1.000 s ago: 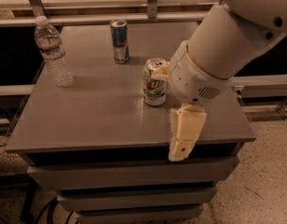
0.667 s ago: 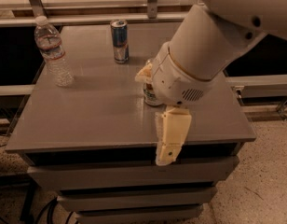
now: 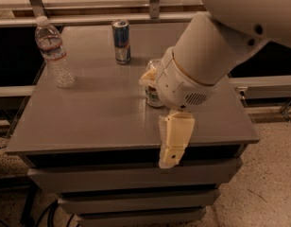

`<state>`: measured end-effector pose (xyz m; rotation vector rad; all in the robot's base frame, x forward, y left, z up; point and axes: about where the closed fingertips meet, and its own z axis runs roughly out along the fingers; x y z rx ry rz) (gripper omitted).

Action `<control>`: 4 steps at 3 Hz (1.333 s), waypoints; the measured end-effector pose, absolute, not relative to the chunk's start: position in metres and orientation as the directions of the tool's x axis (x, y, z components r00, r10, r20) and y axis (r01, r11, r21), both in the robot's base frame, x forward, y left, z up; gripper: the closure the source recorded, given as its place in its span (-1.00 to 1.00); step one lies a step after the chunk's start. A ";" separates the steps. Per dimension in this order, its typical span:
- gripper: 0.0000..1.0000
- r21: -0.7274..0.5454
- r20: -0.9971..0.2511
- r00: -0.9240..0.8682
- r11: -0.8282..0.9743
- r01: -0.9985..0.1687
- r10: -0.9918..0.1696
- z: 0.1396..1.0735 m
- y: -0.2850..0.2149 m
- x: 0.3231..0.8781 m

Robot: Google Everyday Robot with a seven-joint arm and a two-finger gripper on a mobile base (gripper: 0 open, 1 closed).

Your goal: Knock 7up can over

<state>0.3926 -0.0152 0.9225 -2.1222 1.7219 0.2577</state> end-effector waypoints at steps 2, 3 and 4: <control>-1.00 -0.139 -0.385 0.166 -0.121 -0.983 -0.908 0.895 -0.033 0.403; -1.00 -0.127 -0.378 0.150 -0.109 -0.986 -0.914 0.885 -0.040 0.413; -1.00 -0.113 -0.369 0.140 -0.105 -0.988 -0.919 0.876 -0.046 0.425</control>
Offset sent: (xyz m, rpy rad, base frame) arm 0.0206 -0.0320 -0.0466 -0.0130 0.0831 -0.0826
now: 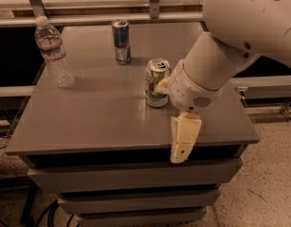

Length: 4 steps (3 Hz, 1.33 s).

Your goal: Knock 7up can over

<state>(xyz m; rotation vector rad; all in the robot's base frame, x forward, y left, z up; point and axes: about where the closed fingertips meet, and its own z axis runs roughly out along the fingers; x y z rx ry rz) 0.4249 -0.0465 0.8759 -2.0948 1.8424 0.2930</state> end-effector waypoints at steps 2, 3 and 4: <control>-1.00 -0.103 -0.336 0.134 -0.105 -0.989 -0.932 0.860 -0.059 0.456; -1.00 -0.108 -0.321 0.137 -0.108 -0.988 -0.937 0.857 -0.063 0.474; -1.00 -0.107 -0.313 0.135 -0.106 -0.989 -0.940 0.854 -0.067 0.490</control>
Offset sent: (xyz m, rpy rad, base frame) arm 0.0526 -0.0223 -0.0239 -0.0540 0.0071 -0.0126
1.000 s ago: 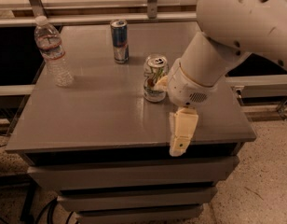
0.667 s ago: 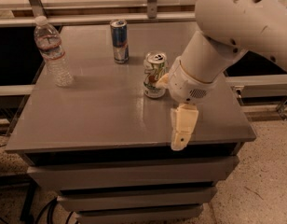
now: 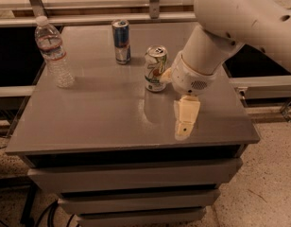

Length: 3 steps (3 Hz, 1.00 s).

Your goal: Knock 7up can over

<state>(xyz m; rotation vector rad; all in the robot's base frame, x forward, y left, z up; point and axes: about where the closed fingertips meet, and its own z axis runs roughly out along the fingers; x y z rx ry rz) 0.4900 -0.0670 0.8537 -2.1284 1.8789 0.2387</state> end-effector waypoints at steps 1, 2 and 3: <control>-1.00 -0.125 -0.302 0.136 -0.103 -0.987 -0.943 0.858 -0.070 0.504; -1.00 -0.142 -0.296 0.137 -0.098 -0.985 -0.945 0.863 -0.072 0.512; -1.00 -0.168 -0.283 0.140 -0.094 -0.981 -0.949 0.873 -0.074 0.516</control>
Offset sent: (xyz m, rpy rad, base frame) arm 0.0324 -0.0091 0.0140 -0.0150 -0.0554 -0.0198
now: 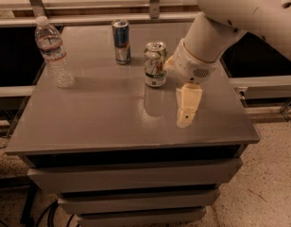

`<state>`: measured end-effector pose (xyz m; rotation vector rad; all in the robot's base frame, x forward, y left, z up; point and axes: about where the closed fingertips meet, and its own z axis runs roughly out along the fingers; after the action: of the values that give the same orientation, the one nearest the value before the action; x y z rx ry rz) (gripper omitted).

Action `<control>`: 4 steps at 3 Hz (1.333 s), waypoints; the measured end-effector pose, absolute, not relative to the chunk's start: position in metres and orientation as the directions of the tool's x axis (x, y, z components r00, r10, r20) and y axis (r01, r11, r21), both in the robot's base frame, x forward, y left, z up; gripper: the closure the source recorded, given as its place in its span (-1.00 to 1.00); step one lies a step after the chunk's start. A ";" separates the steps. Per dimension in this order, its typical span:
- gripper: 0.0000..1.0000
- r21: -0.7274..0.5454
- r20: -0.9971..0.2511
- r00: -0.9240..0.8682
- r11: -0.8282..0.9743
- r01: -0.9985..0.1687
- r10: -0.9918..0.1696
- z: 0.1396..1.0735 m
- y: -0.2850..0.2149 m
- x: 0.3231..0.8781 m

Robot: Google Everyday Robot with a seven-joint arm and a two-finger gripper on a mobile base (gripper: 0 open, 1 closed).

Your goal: Knock 7up can over

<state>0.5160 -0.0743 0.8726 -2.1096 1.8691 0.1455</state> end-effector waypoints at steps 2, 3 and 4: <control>-1.00 -0.173 -0.261 0.109 -0.065 -0.983 -0.959 0.872 -0.088 0.535; -1.00 -0.189 -0.245 0.110 -0.064 -0.980 -0.963 0.879 -0.088 0.544; -1.00 -0.199 -0.239 0.113 -0.065 -0.978 -0.965 0.882 -0.088 0.554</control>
Offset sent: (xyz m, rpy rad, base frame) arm 0.0327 -0.0228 -0.0032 -0.0313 -0.0042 -0.0578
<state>0.5541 -0.0876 0.8820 -2.0886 1.9061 0.0609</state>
